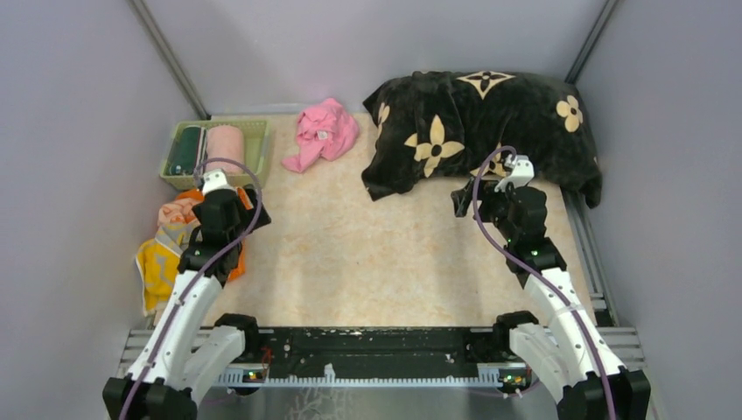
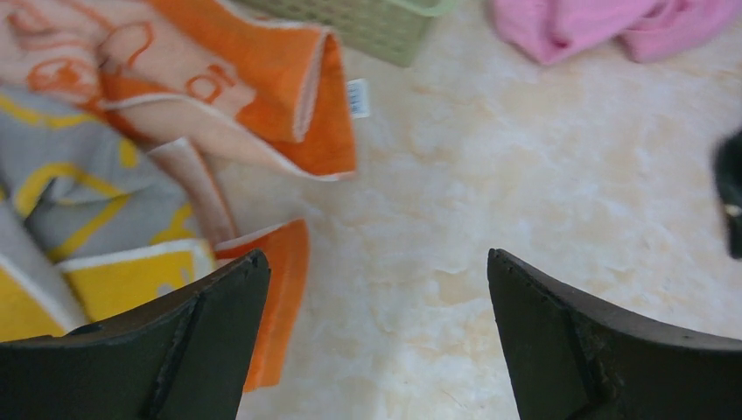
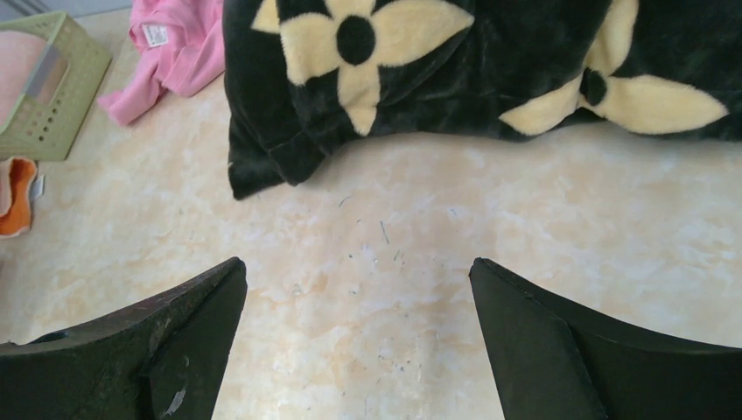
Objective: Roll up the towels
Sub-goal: Pick up the towel at the corner of the board.
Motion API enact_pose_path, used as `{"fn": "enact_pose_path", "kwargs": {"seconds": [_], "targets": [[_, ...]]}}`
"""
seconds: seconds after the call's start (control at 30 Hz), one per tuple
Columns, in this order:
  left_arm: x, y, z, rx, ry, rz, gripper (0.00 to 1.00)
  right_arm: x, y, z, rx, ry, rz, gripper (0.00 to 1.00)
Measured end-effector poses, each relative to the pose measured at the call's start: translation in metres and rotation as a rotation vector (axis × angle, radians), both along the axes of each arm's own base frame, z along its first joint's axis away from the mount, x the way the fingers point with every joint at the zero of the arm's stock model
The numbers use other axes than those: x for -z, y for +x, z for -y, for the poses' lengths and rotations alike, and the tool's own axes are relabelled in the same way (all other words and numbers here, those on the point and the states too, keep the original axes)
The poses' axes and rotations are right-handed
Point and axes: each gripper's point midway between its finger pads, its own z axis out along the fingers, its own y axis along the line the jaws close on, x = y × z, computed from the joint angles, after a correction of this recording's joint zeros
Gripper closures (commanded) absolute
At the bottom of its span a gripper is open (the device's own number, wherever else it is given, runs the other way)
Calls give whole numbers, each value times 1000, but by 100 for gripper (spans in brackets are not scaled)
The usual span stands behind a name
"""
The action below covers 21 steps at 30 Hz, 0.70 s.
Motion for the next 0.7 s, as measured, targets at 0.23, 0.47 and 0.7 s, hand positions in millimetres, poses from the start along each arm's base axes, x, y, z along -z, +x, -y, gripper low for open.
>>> {"fn": "enact_pose_path", "kwargs": {"seconds": [0.23, 0.47, 0.7], "targets": [[44, -20, -72, -332, -44, -196, 10, -3, -11, -10, -48, 18, 11, 1], [76, -32, -87, -421, -49, -343, 27, -5, -21, -18, -69, 15, 36, 1], [98, -36, -97, -485, -45, -430, 83, -4, -24, -19, -60, 7, 44, 1]]}}
